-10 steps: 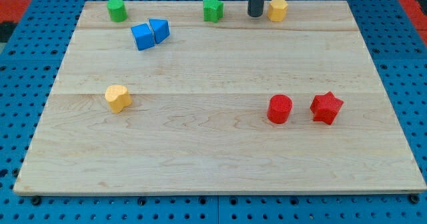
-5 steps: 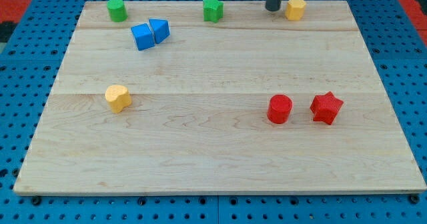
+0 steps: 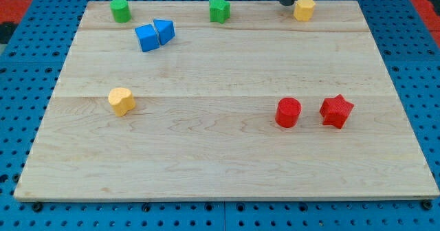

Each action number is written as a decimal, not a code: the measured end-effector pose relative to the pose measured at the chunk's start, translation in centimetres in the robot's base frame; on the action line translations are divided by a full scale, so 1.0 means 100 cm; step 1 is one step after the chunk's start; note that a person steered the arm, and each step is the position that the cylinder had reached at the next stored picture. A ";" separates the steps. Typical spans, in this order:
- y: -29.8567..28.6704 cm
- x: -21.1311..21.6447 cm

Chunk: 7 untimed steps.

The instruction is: Slide the hexagon to the top right side of the board

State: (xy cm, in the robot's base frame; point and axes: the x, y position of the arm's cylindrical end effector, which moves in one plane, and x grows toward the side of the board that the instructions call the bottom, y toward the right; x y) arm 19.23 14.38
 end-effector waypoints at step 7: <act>0.045 -0.001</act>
